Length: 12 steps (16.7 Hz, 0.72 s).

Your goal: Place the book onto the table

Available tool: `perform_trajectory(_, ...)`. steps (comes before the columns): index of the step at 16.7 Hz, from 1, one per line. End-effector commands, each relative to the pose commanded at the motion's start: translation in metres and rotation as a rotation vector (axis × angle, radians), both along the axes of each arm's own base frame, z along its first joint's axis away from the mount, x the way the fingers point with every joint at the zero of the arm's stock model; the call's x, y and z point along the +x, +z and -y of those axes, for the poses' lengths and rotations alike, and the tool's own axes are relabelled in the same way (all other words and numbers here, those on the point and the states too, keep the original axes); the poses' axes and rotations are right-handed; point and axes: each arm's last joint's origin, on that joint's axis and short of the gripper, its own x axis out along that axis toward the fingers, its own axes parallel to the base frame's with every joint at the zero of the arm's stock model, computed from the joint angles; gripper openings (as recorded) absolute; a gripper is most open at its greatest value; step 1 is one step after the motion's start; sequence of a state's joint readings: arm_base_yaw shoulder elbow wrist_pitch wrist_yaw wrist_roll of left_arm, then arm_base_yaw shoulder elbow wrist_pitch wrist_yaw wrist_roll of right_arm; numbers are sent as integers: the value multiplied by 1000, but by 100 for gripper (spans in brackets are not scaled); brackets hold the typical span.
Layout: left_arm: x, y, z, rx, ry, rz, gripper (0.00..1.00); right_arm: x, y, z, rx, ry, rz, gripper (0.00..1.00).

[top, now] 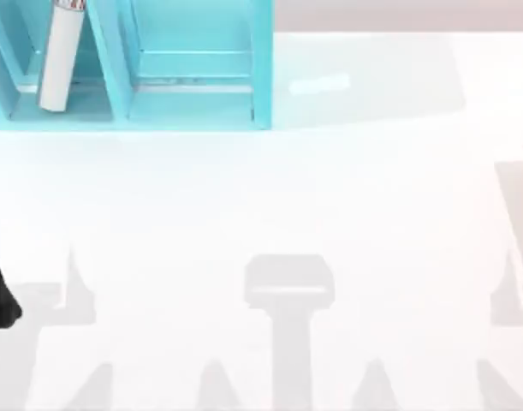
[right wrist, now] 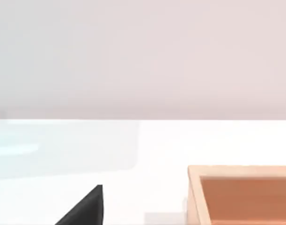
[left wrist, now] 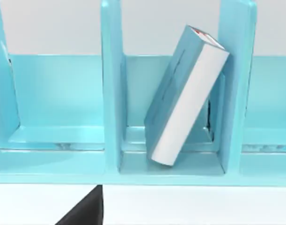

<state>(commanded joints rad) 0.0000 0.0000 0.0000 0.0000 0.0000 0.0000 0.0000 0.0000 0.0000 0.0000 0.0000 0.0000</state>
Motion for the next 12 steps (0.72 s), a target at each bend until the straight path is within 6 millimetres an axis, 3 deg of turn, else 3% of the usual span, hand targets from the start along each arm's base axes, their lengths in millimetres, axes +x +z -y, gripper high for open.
perform_trajectory(3, 0, 2, 0, 2, -1, 5, 100, 0, 0, 0, 0, 0, 0, 100)
perform_trajectory(7, 7, 25, 1, 32, -6, 43, 100, 0, 0, 0, 0, 0, 0, 100)
perform_trajectory(12, 46, 57, 4, 109, 3, 36, 100, 0, 0, 0, 0, 0, 0, 100)
